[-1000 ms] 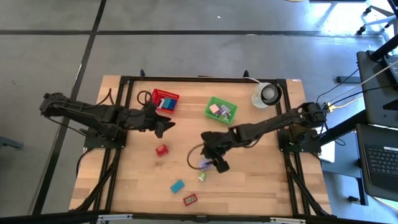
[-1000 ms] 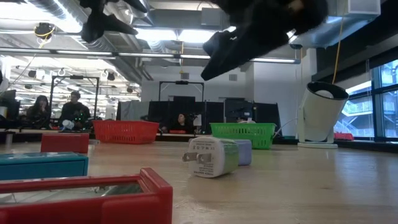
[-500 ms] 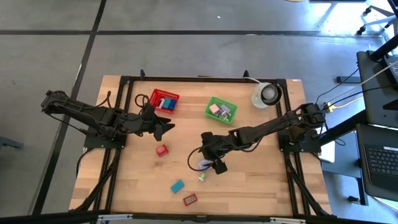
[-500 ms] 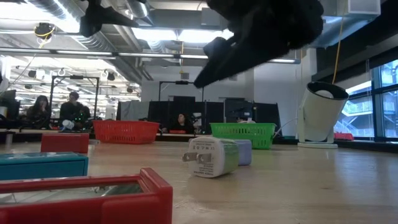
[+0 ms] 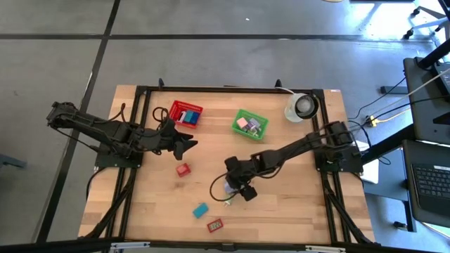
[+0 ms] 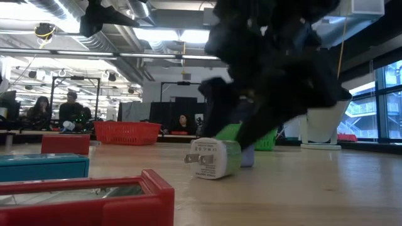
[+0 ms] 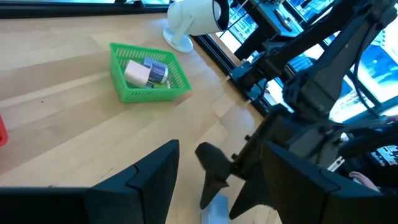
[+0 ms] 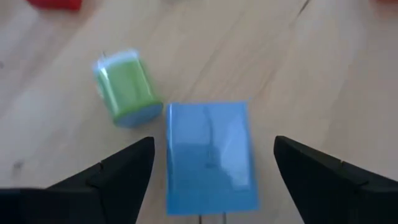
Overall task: Pick & Place Office items
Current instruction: Put the light violet charger adapter into the green bin
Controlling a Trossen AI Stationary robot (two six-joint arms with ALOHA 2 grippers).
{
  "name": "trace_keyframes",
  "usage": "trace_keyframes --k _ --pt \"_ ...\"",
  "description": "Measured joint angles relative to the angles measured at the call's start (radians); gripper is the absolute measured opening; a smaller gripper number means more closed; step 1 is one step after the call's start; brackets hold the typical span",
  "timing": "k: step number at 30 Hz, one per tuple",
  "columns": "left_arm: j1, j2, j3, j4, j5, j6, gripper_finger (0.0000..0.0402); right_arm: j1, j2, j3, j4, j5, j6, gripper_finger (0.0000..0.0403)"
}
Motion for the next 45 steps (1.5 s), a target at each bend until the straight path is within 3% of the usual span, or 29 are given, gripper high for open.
trace_keyframes --k 10,19,24,29,36,41,45 --pt "0.000 0.000 0.000 -0.004 -0.004 0.003 0.0223 -0.001 0.050 0.002 0.013 0.000 0.098 0.0318" --pt "0.000 0.000 0.000 -0.004 -0.022 0.003 0.0223 -0.002 0.046 0.002 0.003 0.017 0.151 0.0209" --pt "0.000 0.000 0.000 -0.005 -0.025 0.003 0.0223 -0.030 -0.010 -0.003 -0.103 0.047 0.244 0.0209" --pt "0.001 0.000 0.000 -0.007 -0.049 0.003 0.0223 -0.104 -0.163 -0.002 -0.270 0.193 0.245 0.0209" --pt "0.001 0.000 0.000 -0.004 -0.174 0.003 0.0223 -0.250 -0.370 -0.001 -0.392 0.366 0.330 0.0209" --pt "0.002 0.000 0.000 -0.004 -0.281 0.003 0.0223 -0.360 -0.429 0.000 -0.414 0.461 0.424 0.0220" --pt "0.002 0.000 0.000 -0.004 -0.325 0.003 0.0223 -0.458 -0.412 -0.001 -0.425 0.442 0.475 0.0221"
